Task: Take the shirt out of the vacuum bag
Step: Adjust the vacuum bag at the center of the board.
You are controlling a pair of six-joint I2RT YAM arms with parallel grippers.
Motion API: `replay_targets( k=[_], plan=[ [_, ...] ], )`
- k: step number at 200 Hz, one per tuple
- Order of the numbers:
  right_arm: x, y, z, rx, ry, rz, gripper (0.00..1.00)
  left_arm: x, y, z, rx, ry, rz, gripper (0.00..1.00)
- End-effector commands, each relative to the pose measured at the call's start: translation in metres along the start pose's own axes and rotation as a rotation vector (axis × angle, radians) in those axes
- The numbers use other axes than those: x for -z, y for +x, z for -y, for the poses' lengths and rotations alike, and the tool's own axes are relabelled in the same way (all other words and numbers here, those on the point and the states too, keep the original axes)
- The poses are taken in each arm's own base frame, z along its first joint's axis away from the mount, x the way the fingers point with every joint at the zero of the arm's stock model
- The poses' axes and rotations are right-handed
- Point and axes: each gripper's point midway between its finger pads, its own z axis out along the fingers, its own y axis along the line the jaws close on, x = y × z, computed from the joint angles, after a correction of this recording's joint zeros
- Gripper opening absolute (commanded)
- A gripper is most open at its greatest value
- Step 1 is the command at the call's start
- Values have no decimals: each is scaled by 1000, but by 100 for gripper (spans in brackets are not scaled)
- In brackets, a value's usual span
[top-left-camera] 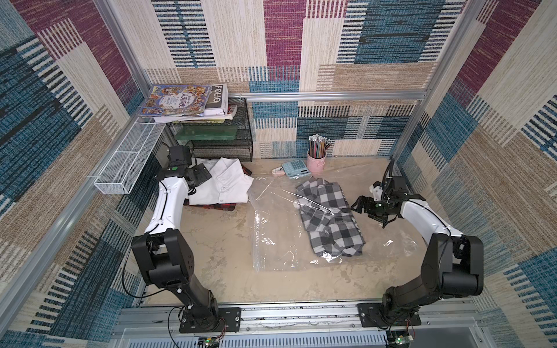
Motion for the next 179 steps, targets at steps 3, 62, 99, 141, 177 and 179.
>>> replay_targets(
  k=[3, 62, 99, 141, 177, 179],
  plan=[
    [-3, 8, 3, 26, 107, -43, 96, 14, 37, 30, 8, 143, -53, 99],
    [41, -24, 92, -181, 241, 96, 96, 20, 166, 85, -42, 370, -338, 98],
    [31, -26, 98, -184, 116, 87, 96, 18, 230, 105, -61, 492, -497, 89],
    [11, -8, 76, -128, 71, 41, 96, 15, 269, 103, -81, 483, -608, 72],
    [0, 0, 53, -71, 43, 14, 96, 19, 268, 84, -58, 418, -563, 68],
    [0, 0, 52, -70, 43, 13, 96, 19, 267, 83, -57, 414, -558, 69]
  ],
)
